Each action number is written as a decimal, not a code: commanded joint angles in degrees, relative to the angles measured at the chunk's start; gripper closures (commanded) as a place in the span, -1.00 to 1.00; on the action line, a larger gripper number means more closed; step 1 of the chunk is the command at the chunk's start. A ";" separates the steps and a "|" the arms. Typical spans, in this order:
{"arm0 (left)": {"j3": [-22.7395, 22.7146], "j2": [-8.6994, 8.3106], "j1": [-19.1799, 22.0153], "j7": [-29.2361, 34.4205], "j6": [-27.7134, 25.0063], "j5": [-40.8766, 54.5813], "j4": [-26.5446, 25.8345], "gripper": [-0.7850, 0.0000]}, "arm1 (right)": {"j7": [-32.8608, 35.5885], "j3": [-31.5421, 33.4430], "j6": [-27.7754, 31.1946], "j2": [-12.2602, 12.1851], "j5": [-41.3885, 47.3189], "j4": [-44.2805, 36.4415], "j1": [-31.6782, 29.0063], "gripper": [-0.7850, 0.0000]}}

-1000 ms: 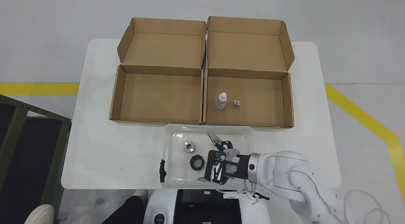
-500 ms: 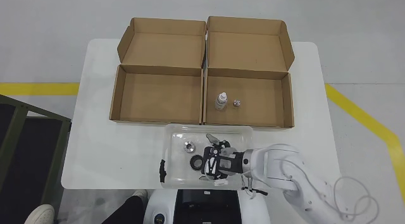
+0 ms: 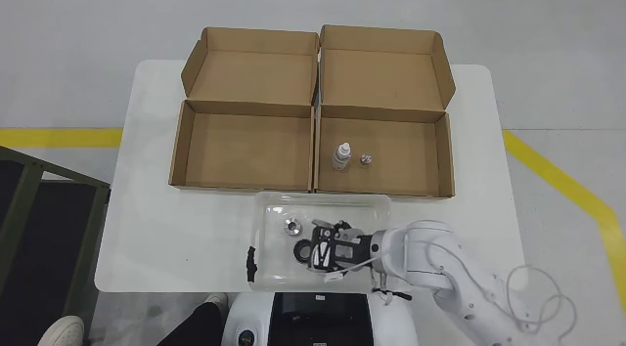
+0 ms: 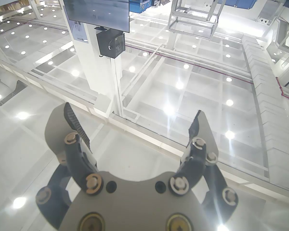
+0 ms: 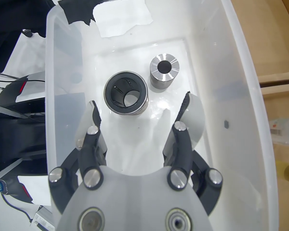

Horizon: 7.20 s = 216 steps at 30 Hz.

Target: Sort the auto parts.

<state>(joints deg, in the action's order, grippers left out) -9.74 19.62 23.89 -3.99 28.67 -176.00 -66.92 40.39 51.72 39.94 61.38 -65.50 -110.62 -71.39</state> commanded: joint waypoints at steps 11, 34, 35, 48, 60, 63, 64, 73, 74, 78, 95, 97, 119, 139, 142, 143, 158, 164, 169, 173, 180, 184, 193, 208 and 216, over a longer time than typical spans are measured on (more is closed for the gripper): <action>0.00 0.00 0.00 0.00 0.00 0.00 0.00 -1.00 | 0.14 -3.89 -2.03 0.85 -1.35 1.94 1.97 -0.29; 0.00 0.00 0.00 0.00 0.00 0.00 0.00 -1.00 | 0.25 -6.30 -4.72 1.70 -2.77 1.63 3.45 0.80; 0.00 0.00 0.00 0.00 0.00 0.00 0.00 -1.00 | 0.40 -6.03 -4.71 1.61 -2.72 1.06 3.26 0.86; 0.00 0.00 0.00 0.00 0.00 0.00 0.00 -1.00 | -2.14 -0.45 -8.36 0.66 1.08 -6.95 -0.17 1.00; 0.00 0.00 0.00 0.00 0.00 0.00 0.00 -1.00 | -13.48 4.51 -9.24 0.75 5.24 -9.96 1.06 1.00; 0.00 0.00 0.00 0.00 0.00 0.00 0.00 -1.00 | -16.39 5.39 -10.78 1.08 6.22 -10.34 2.58 1.00; 0.00 0.00 0.00 0.00 0.00 0.00 0.00 -1.00 | -17.20 5.54 -11.27 1.19 6.44 -10.32 3.02 1.00; 0.00 0.00 0.00 0.00 0.00 0.00 0.00 -1.00 | -23.78 6.73 -15.63 2.06 8.16 -10.95 4.81 1.00; 0.00 0.00 0.00 0.00 0.00 0.00 0.00 -1.00 | -24.49 6.88 -15.88 2.12 8.23 -11.14 4.74 1.00; 0.00 0.00 0.00 0.00 0.00 0.00 0.00 -1.00 | -27.40 7.63 -16.86 2.35 8.59 -12.12 4.47 1.00; 0.00 0.00 0.00 0.00 0.00 0.00 0.00 -1.00 | -31.72 10.79 -16.27 3.11 10.35 -12.78 6.92 1.00; 0.00 0.00 0.00 0.00 0.00 0.00 0.00 -1.00 | -31.89 11.13 -16.05 3.17 10.54 -12.56 7.05 1.00; 0.00 0.00 0.00 0.00 0.00 0.00 0.00 -1.00 | -27.95 2.44 -11.16 4.57 9.98 -3.37 6.59 1.00; 0.00 0.00 0.00 0.00 0.00 0.00 0.00 -1.00 | -24.15 -9.08 -14.59 9.39 6.73 13.92 19.39 1.00; 0.00 0.00 0.00 0.00 0.00 0.00 0.00 -1.00 | -24.49 -10.57 -15.52 10.44 6.39 17.13 21.75 1.00; 0.00 0.00 0.00 0.00 0.00 0.00 0.00 -1.00 | -24.74 -11.13 -15.86 10.81 6.41 18.07 22.36 1.00; 0.00 0.00 0.00 0.00 0.00 0.00 0.00 -1.00 | -24.63 -18.54 -25.45 16.65 1.28 28.75 29.76 1.00; 0.00 0.00 0.00 0.00 0.00 0.00 0.00 -1.00 | -23.12 -20.73 -25.91 19.25 1.32 33.82 33.10 1.00; 0.00 0.00 0.00 0.00 0.00 0.00 0.00 -1.00 | -22.34 -22.20 -25.68 21.31 1.63 37.83 35.21 1.00; 0.00 0.00 0.00 0.00 0.00 0.00 0.00 -1.00 | -22.76 -23.10 -25.42 22.79 2.25 41.24 35.86 1.00; 0.00 0.00 0.00 0.00 0.00 0.00 0.00 -1.00 | -24.21 -23.17 -23.69 24.43 2.37 45.11 36.50 0.90; 0.00 0.00 0.00 0.00 0.00 0.00 0.00 -1.00 | -24.02 -22.73 -22.55 24.86 1.59 45.97 36.77 0.34; 0.00 0.00 0.00 0.00 0.00 0.00 0.00 -1.00 | -23.25 -21.60 -21.06 25.49 0.35 46.68 36.08 -0.67; 0.00 0.00 0.00 0.00 0.00 0.00 0.00 -1.00 | -18.39 -16.19 -17.92 24.44 -1.65 33.26 33.67 -1.00; 0.00 0.00 0.00 0.00 0.00 0.00 0.00 -1.00 | -8.78 -12.31 -13.32 22.29 -0.21 18.42 27.34 -1.00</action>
<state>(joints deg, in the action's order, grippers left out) -9.74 19.62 23.89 -3.99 28.67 -176.00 -66.92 30.18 38.84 26.00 83.98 -66.00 -90.22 -43.07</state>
